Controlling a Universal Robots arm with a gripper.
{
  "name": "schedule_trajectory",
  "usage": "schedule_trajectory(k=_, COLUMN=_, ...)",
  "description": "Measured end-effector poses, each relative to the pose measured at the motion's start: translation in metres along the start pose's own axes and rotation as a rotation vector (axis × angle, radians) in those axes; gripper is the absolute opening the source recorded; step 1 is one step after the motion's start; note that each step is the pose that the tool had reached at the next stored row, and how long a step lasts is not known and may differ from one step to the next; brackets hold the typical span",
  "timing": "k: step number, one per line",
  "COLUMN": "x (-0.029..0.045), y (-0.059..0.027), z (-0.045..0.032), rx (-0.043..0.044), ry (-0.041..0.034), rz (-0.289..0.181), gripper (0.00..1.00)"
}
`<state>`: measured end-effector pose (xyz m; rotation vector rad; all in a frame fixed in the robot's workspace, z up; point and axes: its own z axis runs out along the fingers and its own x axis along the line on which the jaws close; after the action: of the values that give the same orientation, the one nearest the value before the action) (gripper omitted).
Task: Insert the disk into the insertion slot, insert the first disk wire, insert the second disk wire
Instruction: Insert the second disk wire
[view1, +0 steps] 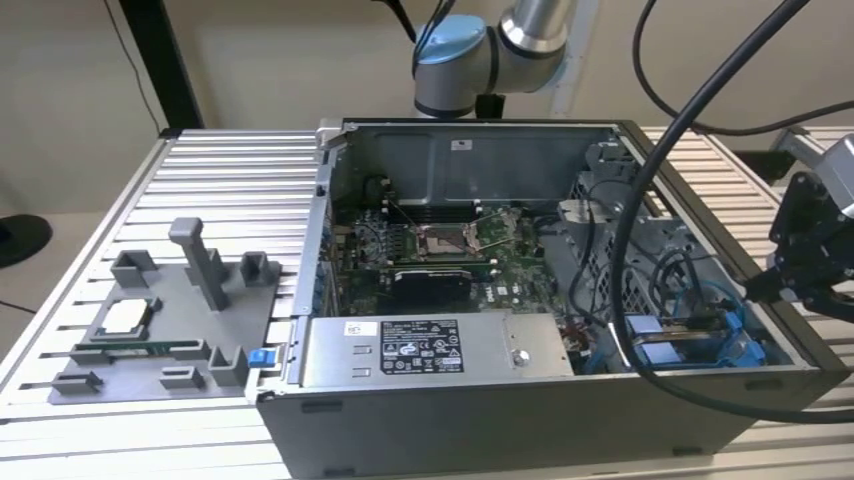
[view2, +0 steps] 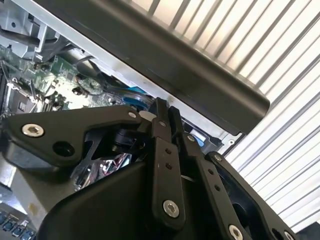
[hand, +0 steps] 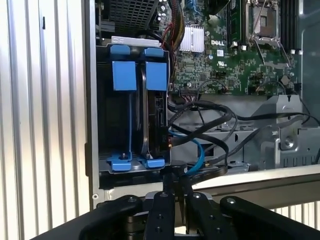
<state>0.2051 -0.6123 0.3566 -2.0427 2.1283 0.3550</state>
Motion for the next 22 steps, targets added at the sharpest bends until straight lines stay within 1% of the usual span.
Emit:
schedule_trajectory(k=2, x=-0.0004, y=0.0003, z=-0.0015, rx=0.0, ry=-0.008, rz=0.001, gripper=0.0)
schedule_trajectory(k=3, x=-0.001, y=0.001, z=-0.0036, rx=0.0001, ry=-0.0117, rz=0.002, gripper=0.0)
schedule_trajectory(k=5, x=-0.0023, y=0.0031, z=-0.0082, rx=0.0005, ry=-0.0156, rz=0.004, gripper=0.0)
schedule_trajectory(k=8, x=-0.0037, y=0.0086, z=-0.0138, rx=0.0014, ry=-0.018, rz=0.007, gripper=0.0)
schedule_trajectory(k=12, x=-0.005, y=0.0173, z=-0.0188, rx=0.0027, ry=-0.0202, rz=0.011, gripper=0.0)
schedule_trajectory(k=16, x=-0.0062, y=0.0275, z=-0.0241, rx=0.0042, ry=-0.022, rz=0.016, gripper=0.0)
schedule_trajectory(k=22, x=-0.0074, y=0.0433, z=-0.03, rx=0.0061, ry=-0.0242, rz=0.022, gripper=0.0)
